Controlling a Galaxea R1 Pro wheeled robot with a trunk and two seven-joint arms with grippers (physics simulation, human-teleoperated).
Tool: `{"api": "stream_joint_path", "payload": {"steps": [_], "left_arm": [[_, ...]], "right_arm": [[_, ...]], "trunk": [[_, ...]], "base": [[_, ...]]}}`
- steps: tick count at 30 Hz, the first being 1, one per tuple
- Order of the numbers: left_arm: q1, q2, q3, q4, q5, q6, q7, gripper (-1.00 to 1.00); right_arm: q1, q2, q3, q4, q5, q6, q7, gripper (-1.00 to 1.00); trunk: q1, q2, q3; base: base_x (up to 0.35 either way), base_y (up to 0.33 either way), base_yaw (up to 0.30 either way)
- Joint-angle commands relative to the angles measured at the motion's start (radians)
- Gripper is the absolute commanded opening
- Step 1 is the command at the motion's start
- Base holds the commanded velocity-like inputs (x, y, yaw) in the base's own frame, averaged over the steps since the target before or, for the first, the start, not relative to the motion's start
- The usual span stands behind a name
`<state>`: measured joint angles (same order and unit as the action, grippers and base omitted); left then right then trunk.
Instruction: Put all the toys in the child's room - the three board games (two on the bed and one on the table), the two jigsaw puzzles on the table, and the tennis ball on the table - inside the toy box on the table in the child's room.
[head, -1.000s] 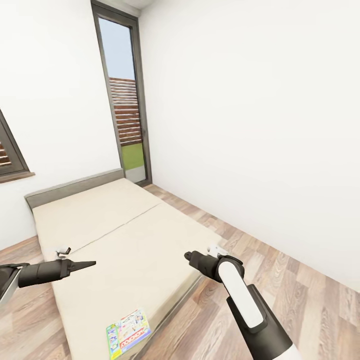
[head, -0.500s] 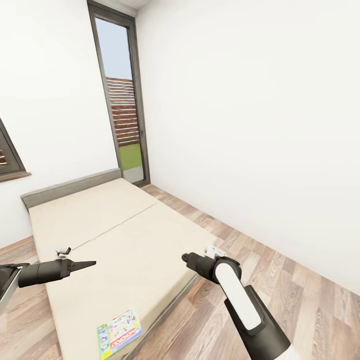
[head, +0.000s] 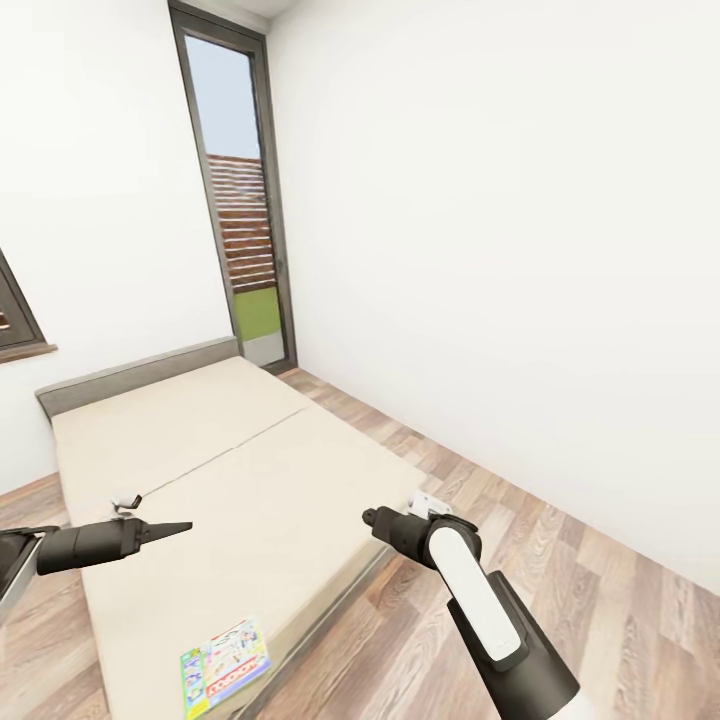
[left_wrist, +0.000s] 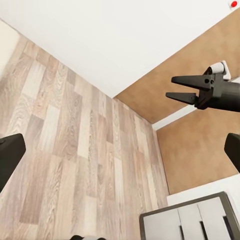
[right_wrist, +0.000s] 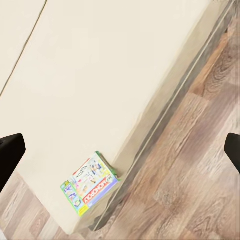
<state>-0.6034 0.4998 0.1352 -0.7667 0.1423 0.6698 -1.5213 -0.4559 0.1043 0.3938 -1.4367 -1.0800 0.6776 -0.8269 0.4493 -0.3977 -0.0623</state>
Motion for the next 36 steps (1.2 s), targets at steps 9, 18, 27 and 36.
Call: {"api": "stream_joint_path", "payload": {"steps": [9, 18, 27, 36], "left_arm": [[0.000, 0.000, 0.000, 0.000, 0.000, 0.007, -0.003, 1.00], [-0.001, 0.000, 0.000, 0.000, 0.000, 0.007, -0.004, 1.00], [0.000, 0.000, 0.000, 0.000, 0.000, 0.005, -0.004, 1.00], [0.001, 0.000, 0.000, 0.000, 0.000, 0.005, -0.004, 1.00]], "right_arm": [[-0.001, 0.000, 0.000, -0.002, -0.008, 0.002, -0.009, 1.00], [-0.001, 0.000, 0.006, -0.002, -0.008, 0.002, -0.009, 1.00], [-0.001, 0.000, 0.008, -0.002, -0.009, 0.002, -0.009, 1.00], [-0.001, 0.000, 0.008, -0.002, -0.009, 0.002, -0.009, 1.00]], "trunk": [[0.001, -0.002, -0.002], [0.001, -0.002, -0.002], [0.001, -0.002, -0.002], [0.001, -0.002, -0.002]], "base": [[0.000, -0.035, 0.001], [0.000, -0.094, 0.178], [0.000, -0.111, 0.280], [0.000, -0.108, 0.288]]}}
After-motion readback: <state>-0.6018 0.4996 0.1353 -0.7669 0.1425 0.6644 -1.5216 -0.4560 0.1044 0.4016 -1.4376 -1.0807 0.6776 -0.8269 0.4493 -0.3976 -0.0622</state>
